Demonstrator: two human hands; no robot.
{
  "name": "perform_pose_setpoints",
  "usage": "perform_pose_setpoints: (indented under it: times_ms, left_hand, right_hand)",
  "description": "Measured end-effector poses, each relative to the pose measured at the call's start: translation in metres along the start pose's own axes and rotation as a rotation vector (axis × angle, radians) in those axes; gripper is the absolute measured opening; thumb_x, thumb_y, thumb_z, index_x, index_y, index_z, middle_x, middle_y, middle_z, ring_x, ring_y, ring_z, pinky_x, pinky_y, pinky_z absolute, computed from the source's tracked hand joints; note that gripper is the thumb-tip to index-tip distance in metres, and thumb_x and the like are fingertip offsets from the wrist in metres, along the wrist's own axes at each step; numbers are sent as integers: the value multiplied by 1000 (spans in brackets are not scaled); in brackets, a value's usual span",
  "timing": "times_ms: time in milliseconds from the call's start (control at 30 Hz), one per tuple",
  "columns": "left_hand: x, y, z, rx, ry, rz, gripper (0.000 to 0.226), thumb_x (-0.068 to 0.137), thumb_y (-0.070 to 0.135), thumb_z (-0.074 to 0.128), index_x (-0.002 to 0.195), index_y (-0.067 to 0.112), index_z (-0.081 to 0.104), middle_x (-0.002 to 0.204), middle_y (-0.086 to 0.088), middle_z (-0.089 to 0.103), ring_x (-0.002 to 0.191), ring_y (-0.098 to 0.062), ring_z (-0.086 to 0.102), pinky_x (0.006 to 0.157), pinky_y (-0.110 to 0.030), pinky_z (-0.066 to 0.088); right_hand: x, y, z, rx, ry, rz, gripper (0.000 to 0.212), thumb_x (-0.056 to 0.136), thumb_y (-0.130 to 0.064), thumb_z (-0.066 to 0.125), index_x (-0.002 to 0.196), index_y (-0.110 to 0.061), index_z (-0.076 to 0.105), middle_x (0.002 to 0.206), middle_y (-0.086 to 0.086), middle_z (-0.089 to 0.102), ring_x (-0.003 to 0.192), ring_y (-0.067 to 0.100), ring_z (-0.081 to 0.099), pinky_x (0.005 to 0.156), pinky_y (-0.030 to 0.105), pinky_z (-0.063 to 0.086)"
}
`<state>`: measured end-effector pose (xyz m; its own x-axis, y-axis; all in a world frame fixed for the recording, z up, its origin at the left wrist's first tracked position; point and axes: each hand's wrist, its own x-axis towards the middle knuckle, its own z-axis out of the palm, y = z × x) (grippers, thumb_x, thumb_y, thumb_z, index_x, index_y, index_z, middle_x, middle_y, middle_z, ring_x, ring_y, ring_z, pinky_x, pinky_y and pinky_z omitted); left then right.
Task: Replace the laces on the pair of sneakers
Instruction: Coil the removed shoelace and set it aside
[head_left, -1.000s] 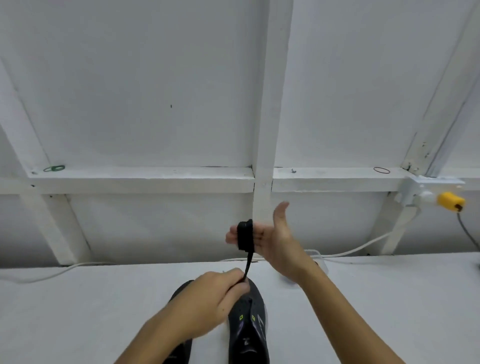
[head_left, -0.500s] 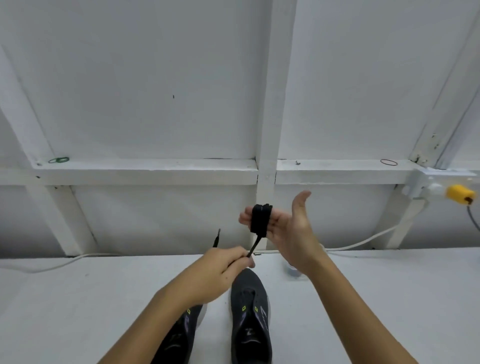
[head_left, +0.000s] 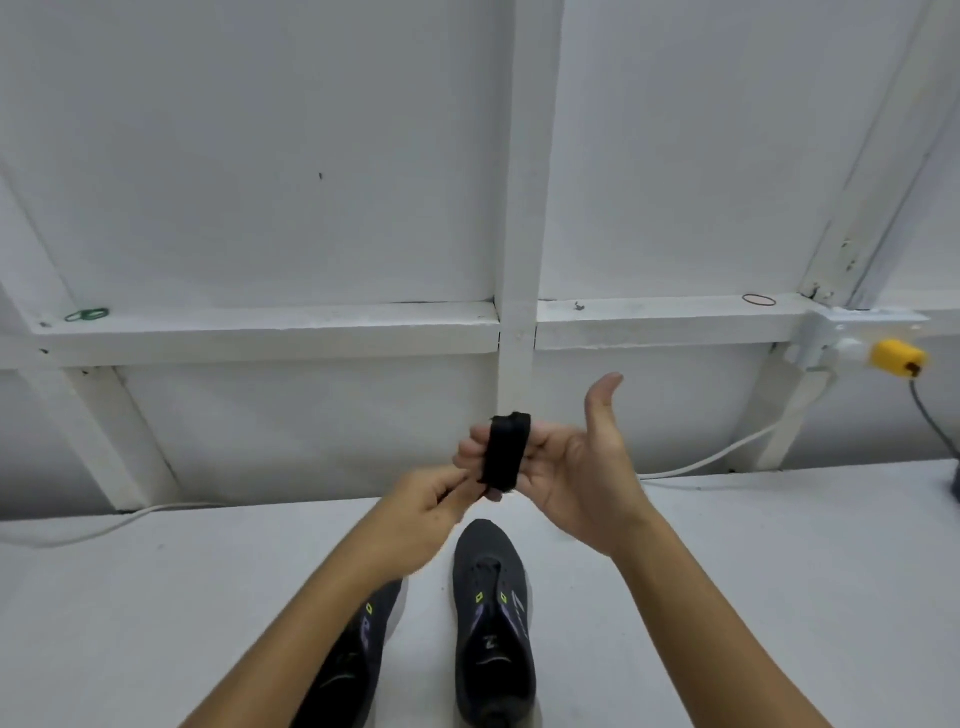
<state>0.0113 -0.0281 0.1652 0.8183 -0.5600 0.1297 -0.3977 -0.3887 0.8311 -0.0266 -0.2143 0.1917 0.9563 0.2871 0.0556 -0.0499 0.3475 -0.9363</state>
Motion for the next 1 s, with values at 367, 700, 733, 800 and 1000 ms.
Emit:
perform_pose_setpoints:
  times_ms: [367, 700, 733, 800, 1000]
  left_hand:
    - [-9, -7, 37, 364, 289, 393, 8, 82, 12, 70, 89, 16, 73, 79, 9, 68, 69, -3, 55, 65, -19, 48]
    - [11, -22, 44, -35, 83, 30, 34, 76, 21, 86, 100, 32, 66, 105, 14, 63, 96, -5, 64, 80, -16, 52]
    - [11, -22, 49, -146, 23, -88, 39, 75, 20, 88, 104, 30, 64, 106, 11, 67, 96, -5, 67, 83, -23, 56]
    - [13, -26, 63, -324, -58, -195, 42, 73, 18, 89, 107, 20, 65, 101, 6, 72, 94, -11, 72, 89, -39, 59]
    - [21, -32, 94, -590, -394, -260, 48, 82, 14, 75, 128, 22, 66, 126, -12, 68, 113, -34, 66, 98, -46, 55]
  right_hand:
    - [-3, 51, -19, -51, 177, 108, 102, 83, -77, 16, 118, 4, 67, 115, 19, 73, 112, 27, 69, 90, 28, 54]
    - [-36, 71, -39, 78, 149, 207, 51, 100, -37, 52, 125, 6, 63, 128, 23, 67, 122, 29, 64, 103, 36, 51]
    - [-42, 74, -45, 33, 132, 188, 43, 94, -20, 56, 127, 5, 61, 131, 22, 66, 124, 30, 63, 106, 37, 49]
    - [-52, 78, -54, -66, 94, 167, 42, 89, -3, 56, 130, 2, 61, 132, 20, 65, 125, 32, 62, 110, 40, 46]
    - [-81, 88, -80, -125, 122, 240, 33, 96, 13, 51, 126, 4, 62, 114, 19, 72, 108, 28, 70, 92, 28, 52]
